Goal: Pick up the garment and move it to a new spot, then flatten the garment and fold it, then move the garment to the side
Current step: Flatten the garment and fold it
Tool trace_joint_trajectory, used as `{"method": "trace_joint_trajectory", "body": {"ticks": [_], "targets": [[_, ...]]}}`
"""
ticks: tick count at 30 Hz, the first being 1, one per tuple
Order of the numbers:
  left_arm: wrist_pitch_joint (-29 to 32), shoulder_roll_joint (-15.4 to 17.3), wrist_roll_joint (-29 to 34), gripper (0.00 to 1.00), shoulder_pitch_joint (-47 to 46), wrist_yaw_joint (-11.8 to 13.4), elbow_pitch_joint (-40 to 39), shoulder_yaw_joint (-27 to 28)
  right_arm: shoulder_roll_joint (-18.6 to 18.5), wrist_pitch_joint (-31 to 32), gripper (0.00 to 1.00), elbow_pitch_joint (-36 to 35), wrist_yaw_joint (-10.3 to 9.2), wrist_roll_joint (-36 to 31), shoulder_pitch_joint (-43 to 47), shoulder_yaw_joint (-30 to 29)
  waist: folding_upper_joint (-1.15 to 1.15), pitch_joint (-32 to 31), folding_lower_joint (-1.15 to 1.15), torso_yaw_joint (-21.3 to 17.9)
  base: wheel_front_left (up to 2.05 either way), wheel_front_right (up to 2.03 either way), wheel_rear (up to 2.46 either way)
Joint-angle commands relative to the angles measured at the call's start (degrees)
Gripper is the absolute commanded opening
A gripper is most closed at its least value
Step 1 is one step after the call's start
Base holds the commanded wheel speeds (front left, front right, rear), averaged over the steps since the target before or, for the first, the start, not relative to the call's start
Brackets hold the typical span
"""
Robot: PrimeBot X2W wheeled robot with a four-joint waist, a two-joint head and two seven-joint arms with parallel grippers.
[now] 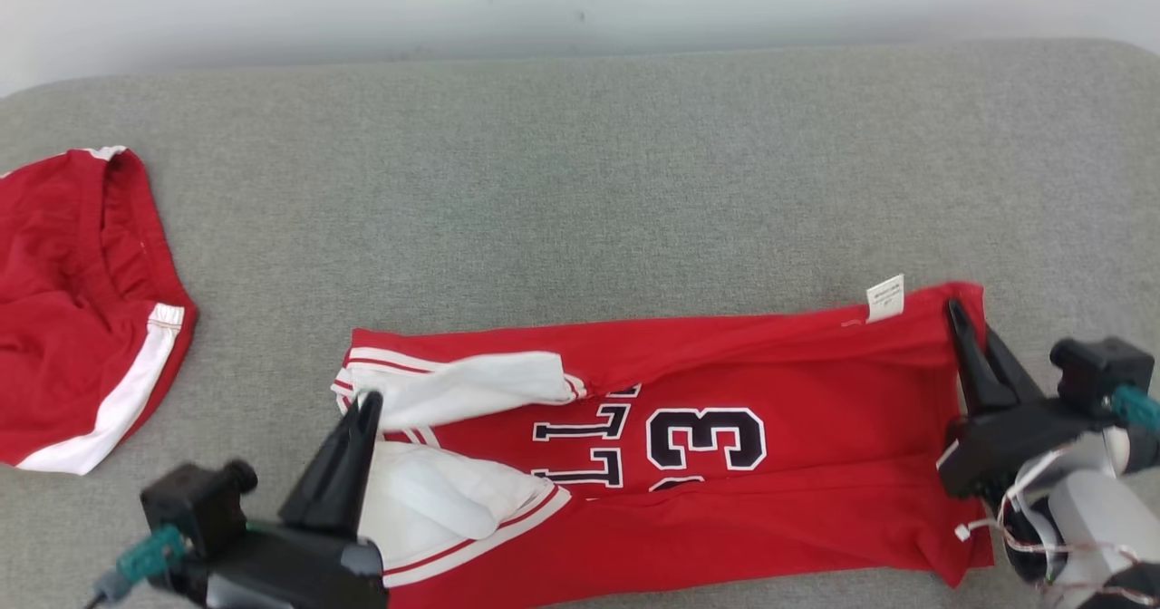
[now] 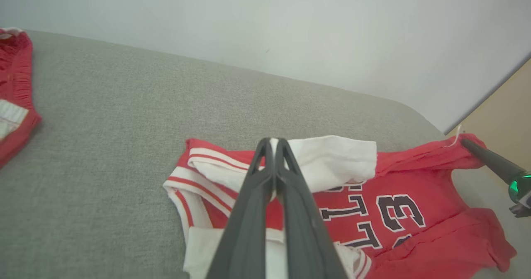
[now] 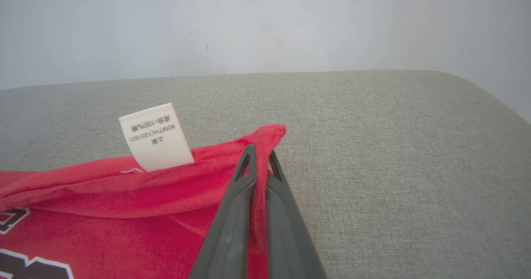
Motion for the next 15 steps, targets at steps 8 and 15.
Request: {"method": "trace_joint_trajectory", "body": {"ticks": [8,15], "targets": [[0.0,-3.8,2.6,0.80,5.8,-1.4,2.3,3.8,1.0,0.0,1.00,-4.3,-0.14,-0.5,6.2,-4.1,0.00,-1.7,0.01,0.3,0.00,0.00,0.00],[0.0,-7.4,10.4,1.00,9.2,-1.6,2.3,12.0,0.8,0.0,1.00,-7.7,-0.14,0.0,10.8,-6.0,0.00,-3.4,0.01,0.2,0.00,0.00,0.00]]}}
